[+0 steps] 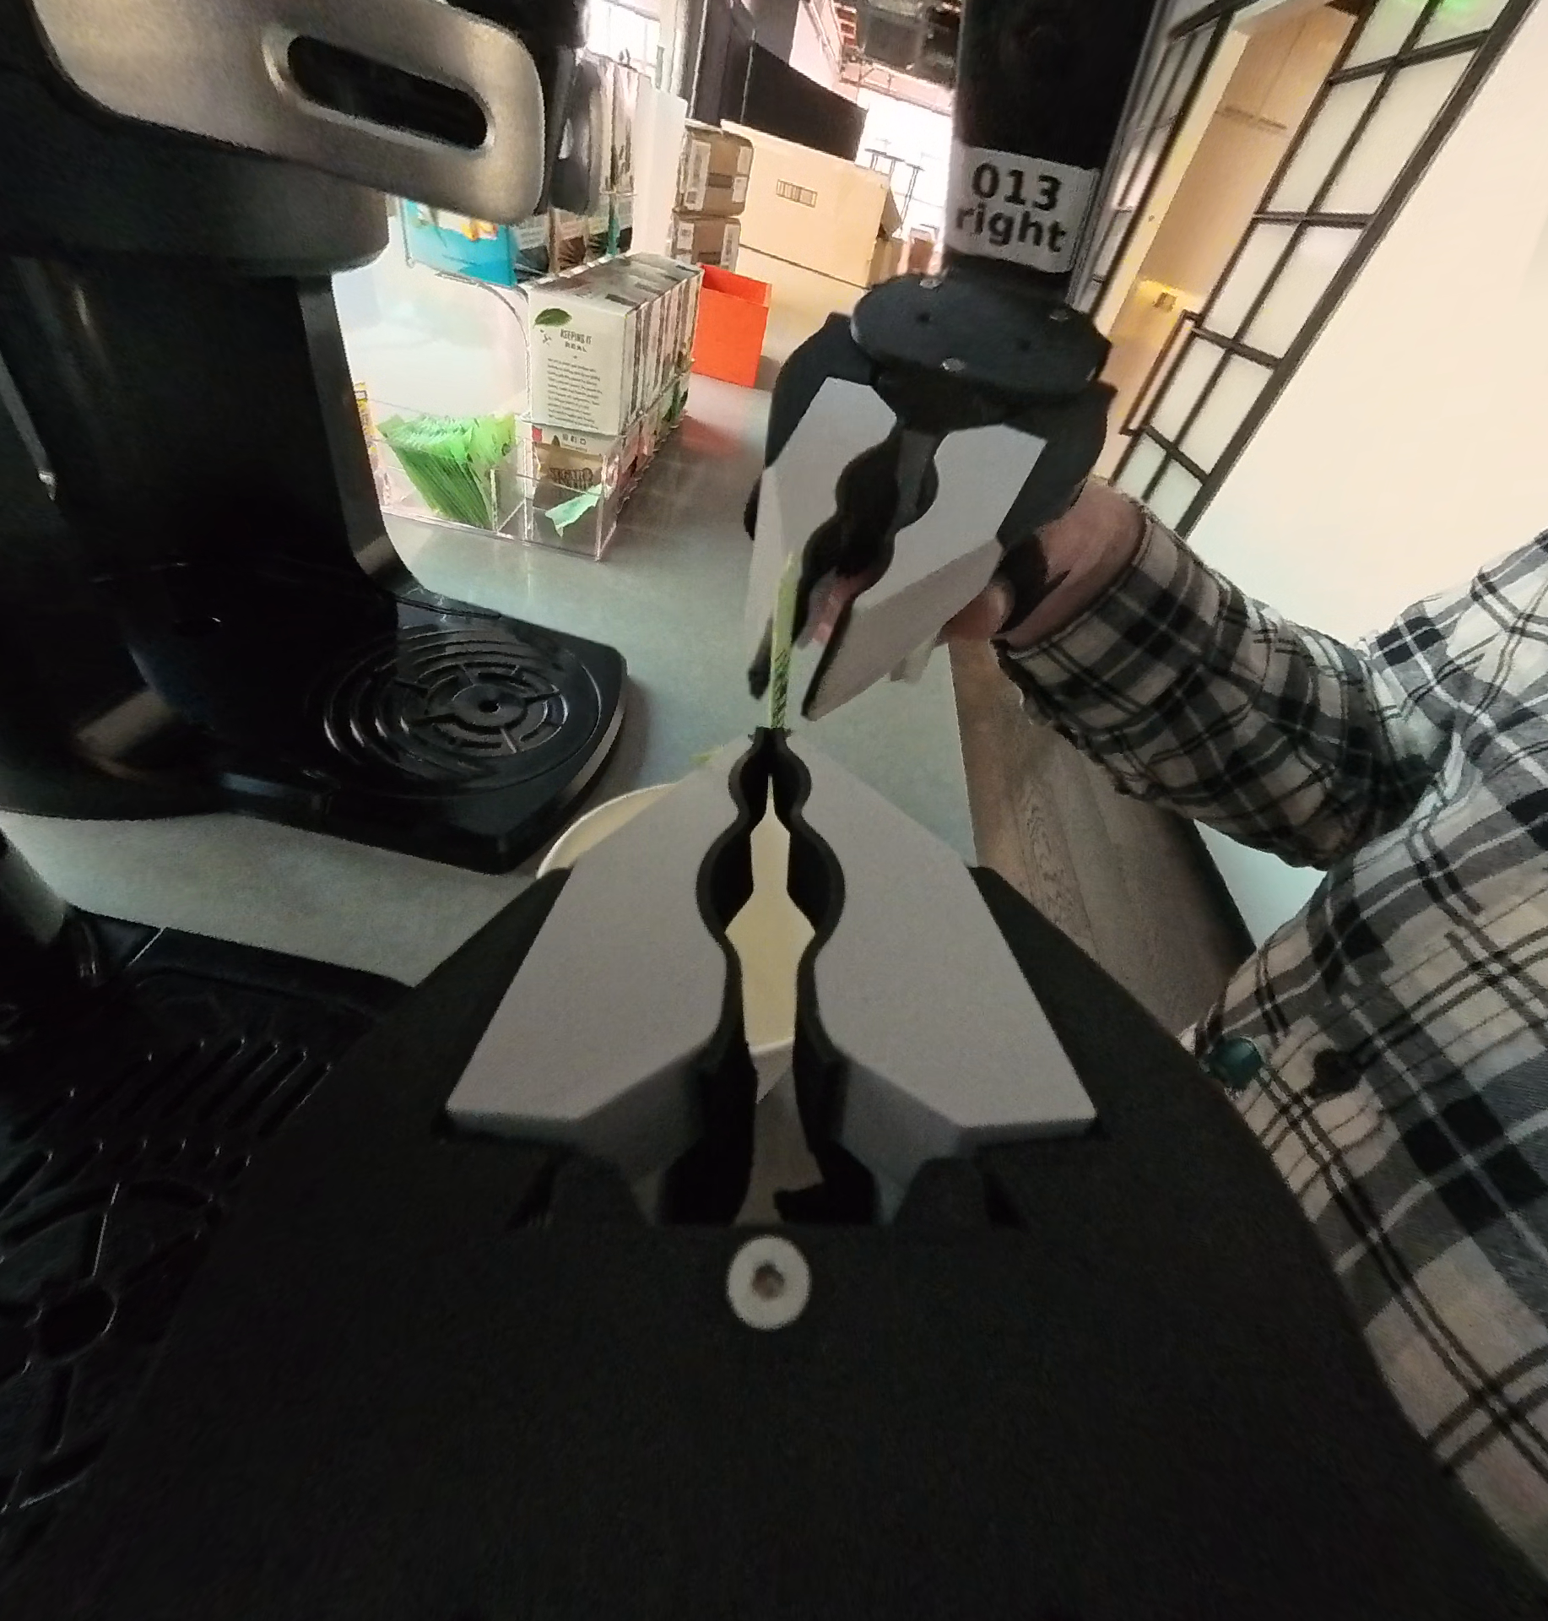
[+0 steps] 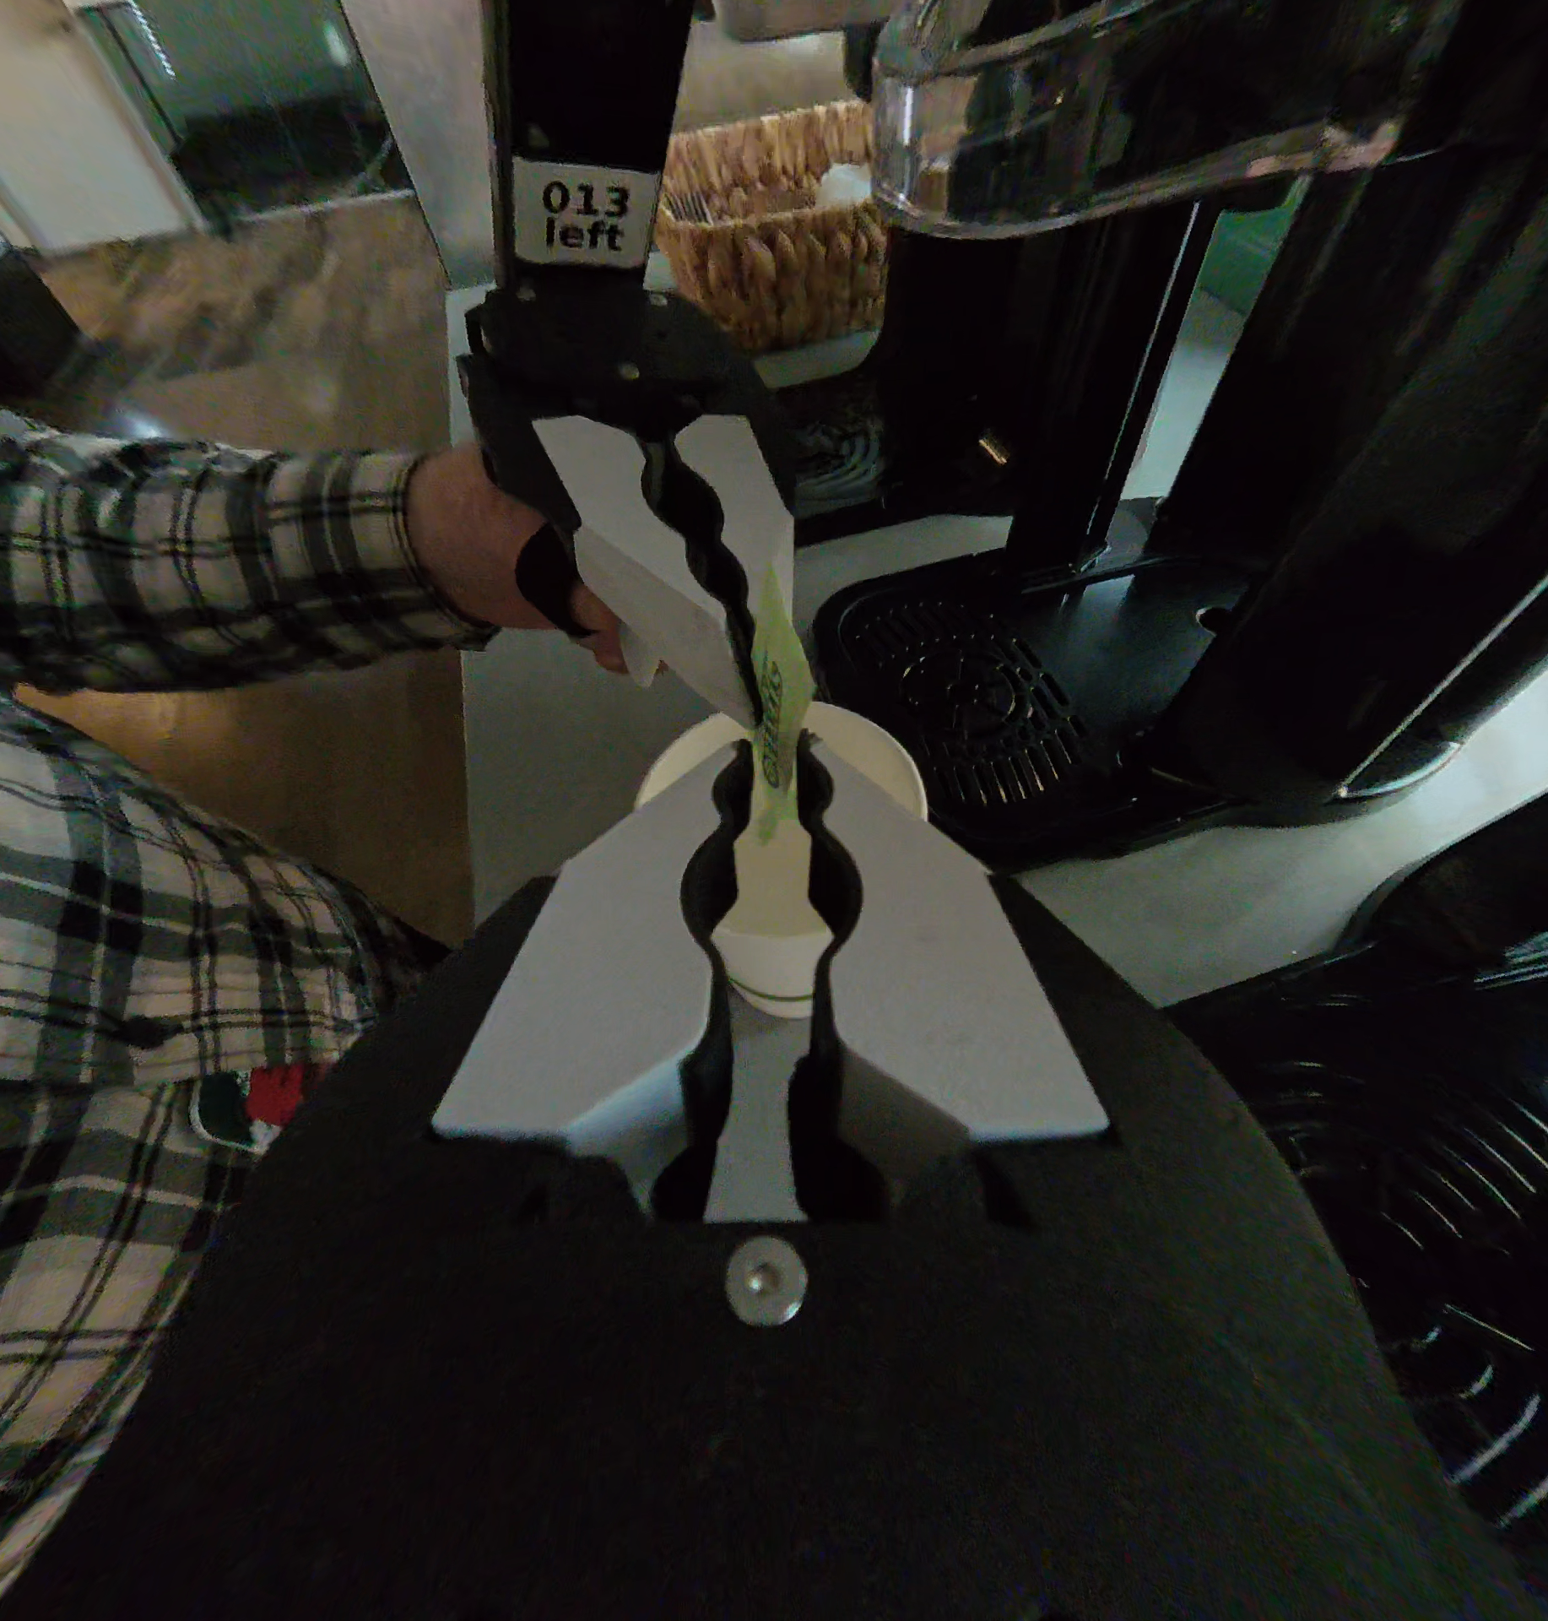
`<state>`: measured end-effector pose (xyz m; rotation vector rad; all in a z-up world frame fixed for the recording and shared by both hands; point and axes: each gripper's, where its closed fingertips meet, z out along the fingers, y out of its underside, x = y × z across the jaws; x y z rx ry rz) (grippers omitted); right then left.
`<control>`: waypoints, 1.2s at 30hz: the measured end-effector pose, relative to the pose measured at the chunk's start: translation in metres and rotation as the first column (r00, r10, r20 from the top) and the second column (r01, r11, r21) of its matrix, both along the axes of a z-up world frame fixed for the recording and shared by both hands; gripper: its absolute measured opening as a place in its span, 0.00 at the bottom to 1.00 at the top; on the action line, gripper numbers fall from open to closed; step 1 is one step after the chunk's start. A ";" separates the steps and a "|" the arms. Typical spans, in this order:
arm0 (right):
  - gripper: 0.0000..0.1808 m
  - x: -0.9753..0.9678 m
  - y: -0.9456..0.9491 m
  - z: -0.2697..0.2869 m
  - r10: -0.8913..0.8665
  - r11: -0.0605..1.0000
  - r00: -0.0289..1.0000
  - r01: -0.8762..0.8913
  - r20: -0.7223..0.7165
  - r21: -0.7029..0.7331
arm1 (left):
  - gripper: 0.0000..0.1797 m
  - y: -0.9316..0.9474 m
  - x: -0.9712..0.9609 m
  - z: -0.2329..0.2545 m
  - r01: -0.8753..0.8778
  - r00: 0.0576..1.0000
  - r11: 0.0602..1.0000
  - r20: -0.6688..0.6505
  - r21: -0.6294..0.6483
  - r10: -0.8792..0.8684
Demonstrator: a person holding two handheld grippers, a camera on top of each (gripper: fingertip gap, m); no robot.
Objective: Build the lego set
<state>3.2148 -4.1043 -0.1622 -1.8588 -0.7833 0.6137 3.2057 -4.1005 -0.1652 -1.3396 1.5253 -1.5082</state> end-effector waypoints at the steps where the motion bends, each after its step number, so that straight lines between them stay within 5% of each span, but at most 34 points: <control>1: 0.00 -0.002 -0.002 0.000 0.013 1.000 1.000 -0.013 -0.001 -0.001 | 0.00 -0.001 0.001 0.000 0.003 1.000 1.000 -0.001 0.001 -0.003; 22: 0.00 0.003 -0.011 0.009 0.019 0.999 0.990 -0.023 -0.139 -0.026 | 0.00 -0.008 0.003 0.006 0.016 1.000 1.000 0.024 -0.007 -0.016; 31: 0.00 0.043 -0.020 0.009 -0.077 0.986 0.930 0.017 -0.359 -0.168 | 0.00 0.001 -0.005 0.006 -0.019 1.000 1.000 0.020 -0.021 0.019; 36: 0.00 0.070 -0.039 -0.027 -0.134 0.945 0.935 0.021 -0.328 -0.325 | 0.00 0.002 -0.008 0.002 -0.026 1.000 0.999 0.007 -0.024 0.026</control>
